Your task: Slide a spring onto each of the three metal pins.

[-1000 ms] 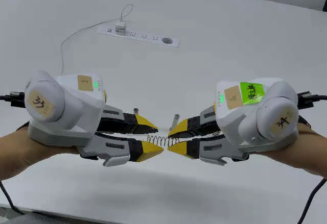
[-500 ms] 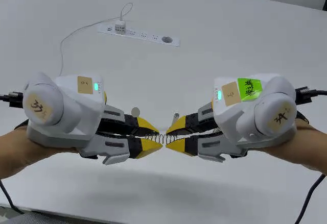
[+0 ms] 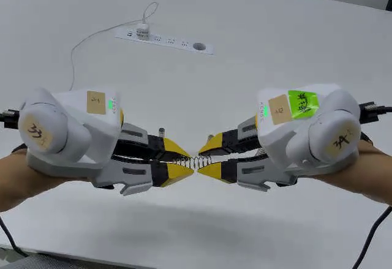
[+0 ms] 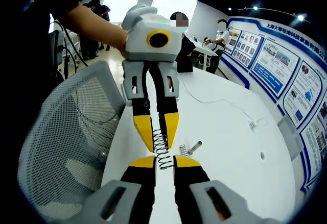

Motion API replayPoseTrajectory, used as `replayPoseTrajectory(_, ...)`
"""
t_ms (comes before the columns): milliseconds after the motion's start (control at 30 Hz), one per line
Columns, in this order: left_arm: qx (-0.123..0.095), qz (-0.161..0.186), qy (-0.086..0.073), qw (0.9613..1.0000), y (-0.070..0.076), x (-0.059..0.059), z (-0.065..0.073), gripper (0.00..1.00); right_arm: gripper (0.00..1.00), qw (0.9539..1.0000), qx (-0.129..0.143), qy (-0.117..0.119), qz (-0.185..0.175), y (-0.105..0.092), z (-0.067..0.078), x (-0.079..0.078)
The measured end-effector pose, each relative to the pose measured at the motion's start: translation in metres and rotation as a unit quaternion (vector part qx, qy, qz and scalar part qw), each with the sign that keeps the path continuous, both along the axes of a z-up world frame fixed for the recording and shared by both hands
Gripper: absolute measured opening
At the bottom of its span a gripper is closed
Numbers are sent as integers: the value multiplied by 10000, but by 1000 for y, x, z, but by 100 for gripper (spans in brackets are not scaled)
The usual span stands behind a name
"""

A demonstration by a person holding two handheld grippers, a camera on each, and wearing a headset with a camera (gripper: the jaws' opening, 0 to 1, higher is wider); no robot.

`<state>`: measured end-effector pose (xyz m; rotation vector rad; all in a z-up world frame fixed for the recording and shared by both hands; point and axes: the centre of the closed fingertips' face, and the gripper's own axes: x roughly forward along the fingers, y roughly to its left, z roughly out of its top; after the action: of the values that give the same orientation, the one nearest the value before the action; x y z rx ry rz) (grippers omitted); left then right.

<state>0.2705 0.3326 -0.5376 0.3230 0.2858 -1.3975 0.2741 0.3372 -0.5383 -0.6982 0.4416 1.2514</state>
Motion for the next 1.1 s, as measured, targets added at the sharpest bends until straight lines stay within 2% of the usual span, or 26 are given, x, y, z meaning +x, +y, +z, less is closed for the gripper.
replayPoseTrajectory(100,-40,-11,-26,10000,0,0,2,10,14,9999,86,124,-55,-1,1,1)
replayPoseTrajectory(200,-43,-35,-62,10000,0,0,4,10,14,9999,48,129,-84,-4,-1,2)
replayPoseTrajectory(267,-37,-47,-90,9999,0,0,5,10,14,9994,145,269,-138,-3,-1,1)
replayPoseTrajectory(400,-70,-105,-109,9999,0,-3,7,10,13,9990,221,375,-136,-2,-1,-2)
replayPoseTrajectory(600,78,-229,-238,9994,-2,-7,3,10,12,9990,146,423,-2,-2,-2,-7)
replayPoseTrajectory(800,198,-284,-372,9987,-3,-7,0,10,11,9990,136,419,100,-2,3,-11)
replayPoseTrajectory(900,265,-287,-451,9982,-3,-7,-1,10,10,9965,501,668,26,1,11,-13)
replayPoseTrajectory(967,236,-267,-518,9980,-3,-6,2,10,10,9965,523,659,3,-1,13,-12)
replayPoseTrajectory(1033,211,-258,-588,9977,-3,-6,5,10,10,9955,652,683,-24,0,17,-12)
replayPoseTrajectory(1100,171,-259,-592,9978,-3,-5,7,10,10,9942,795,718,-31,1,22,-12)
